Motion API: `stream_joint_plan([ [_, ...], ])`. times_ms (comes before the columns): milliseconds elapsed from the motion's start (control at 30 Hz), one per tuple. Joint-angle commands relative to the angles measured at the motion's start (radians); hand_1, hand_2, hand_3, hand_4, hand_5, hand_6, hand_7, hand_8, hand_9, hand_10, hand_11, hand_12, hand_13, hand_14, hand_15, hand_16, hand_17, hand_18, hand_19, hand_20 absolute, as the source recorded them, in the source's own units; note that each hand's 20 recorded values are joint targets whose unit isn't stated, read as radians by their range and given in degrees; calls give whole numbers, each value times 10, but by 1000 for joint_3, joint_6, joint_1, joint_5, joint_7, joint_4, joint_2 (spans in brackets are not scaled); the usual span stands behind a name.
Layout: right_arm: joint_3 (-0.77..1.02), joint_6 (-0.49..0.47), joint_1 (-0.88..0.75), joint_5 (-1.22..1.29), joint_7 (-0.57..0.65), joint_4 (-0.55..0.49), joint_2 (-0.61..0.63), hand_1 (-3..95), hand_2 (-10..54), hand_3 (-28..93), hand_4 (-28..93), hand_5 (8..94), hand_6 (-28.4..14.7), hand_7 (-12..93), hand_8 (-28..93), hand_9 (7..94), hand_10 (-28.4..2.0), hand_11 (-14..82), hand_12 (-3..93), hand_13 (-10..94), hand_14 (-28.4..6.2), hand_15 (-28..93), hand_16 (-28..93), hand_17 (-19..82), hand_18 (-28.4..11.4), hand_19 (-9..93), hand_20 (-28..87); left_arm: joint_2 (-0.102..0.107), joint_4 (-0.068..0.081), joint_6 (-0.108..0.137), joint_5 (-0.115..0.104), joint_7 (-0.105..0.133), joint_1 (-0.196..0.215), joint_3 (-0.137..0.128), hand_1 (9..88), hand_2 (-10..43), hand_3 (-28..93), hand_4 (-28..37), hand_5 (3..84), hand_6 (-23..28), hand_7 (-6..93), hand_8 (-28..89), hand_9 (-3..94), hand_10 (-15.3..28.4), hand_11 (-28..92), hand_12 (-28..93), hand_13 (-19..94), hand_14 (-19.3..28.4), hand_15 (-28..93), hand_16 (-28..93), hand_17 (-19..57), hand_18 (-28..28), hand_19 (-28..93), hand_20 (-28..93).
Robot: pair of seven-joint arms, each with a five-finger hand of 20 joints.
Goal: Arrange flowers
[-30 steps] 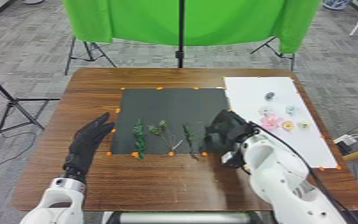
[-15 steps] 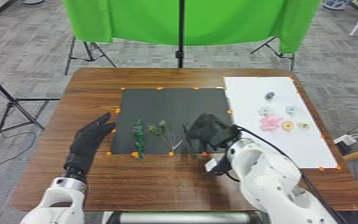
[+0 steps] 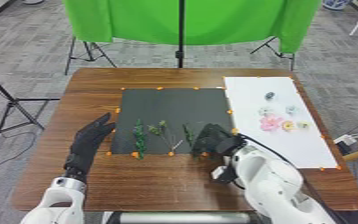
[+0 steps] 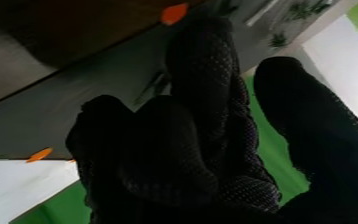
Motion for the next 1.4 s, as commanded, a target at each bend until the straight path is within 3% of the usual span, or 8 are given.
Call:
stream_joint_plan([
  [33, 29, 8, 8, -14, 13, 14, 13, 288, 79, 695, 129, 717, -23, 148, -66, 864, -141, 493, 299, 915, -46, 681, 343, 698, -129, 932, 693, -8, 3, -11, -3, -5, 6, 3, 213, -14, 661, -260, 387, 47, 38, -58, 421, 129, 132, 109, 299, 127, 80, 1, 48, 98, 13, 158],
  [267, 34, 4, 9, 16, 17, 8, 10, 288, 80, 695, 126, 718, -23, 149, -68, 864, -140, 493, 300, 915, -46, 681, 345, 698, -129, 932, 693, -9, 3, -8, -4, -3, 8, 4, 213, -15, 663, -262, 388, 48, 40, -58, 422, 129, 134, 109, 301, 127, 80, 1, 49, 98, 13, 159],
  [467, 74, 52, 0, 186, 11, -50, -1, 290, 83, 685, 116, 715, -24, 149, -66, 858, -142, 488, 300, 912, -47, 678, 347, 694, -129, 932, 693, -11, 3, -7, -4, -2, 8, 3, 212, -15, 663, -262, 390, 48, 42, -59, 423, 129, 137, 109, 304, 128, 82, 1, 49, 98, 12, 158],
  [600, 141, 150, 9, 237, -21, -106, 3, 298, 58, 653, 65, 696, -29, 151, -72, 824, -154, 440, 299, 877, -58, 652, 348, 652, -136, 932, 657, -11, 2, -10, -4, -2, 11, 3, 213, -15, 663, -263, 390, 48, 43, -60, 423, 130, 138, 108, 303, 127, 81, 0, 49, 98, 13, 158],
  [733, 217, 203, 33, 80, -5, -108, 19, 312, -4, 646, -5, 673, -28, 157, -68, 771, -165, 333, 287, 823, -80, 637, 342, 592, -149, 932, 610, -12, 2, -8, -3, -2, 12, 3, 215, -14, 664, -262, 390, 48, 43, -60, 421, 129, 135, 107, 301, 128, 81, 0, 48, 99, 13, 158],
  [967, 290, 85, 21, -202, 47, -22, 53, 344, -91, 613, -102, 613, -29, 145, -62, 678, -177, 210, 263, 757, -97, 653, 342, 542, -157, 932, 580, -13, -1, -3, -4, -1, 17, 1, 215, -14, 664, -262, 388, 48, 40, -59, 419, 129, 130, 109, 300, 129, 80, 2, 47, 98, 12, 159],
  [1133, 295, -11, -4, -314, 40, 40, 56, 333, -95, 587, -139, 597, -20, 136, -64, 660, -180, 173, 249, 750, -101, 650, 338, 533, -161, 932, 573, -15, -2, -3, -3, 0, 13, 3, 215, -13, 662, -260, 388, 49, 38, -58, 419, 128, 129, 111, 299, 128, 80, 3, 47, 98, 12, 158],
  [1400, 298, -11, -45, -404, 39, 79, 55, 331, -95, 603, -147, 557, -14, 128, -64, 619, -184, 156, 249, 742, -100, 651, 338, 530, -163, 932, 564, -12, -4, -5, -3, 0, 14, 0, 214, -13, 662, -259, 387, 48, 37, -57, 419, 127, 126, 112, 298, 126, 80, 4, 47, 98, 12, 159],
])
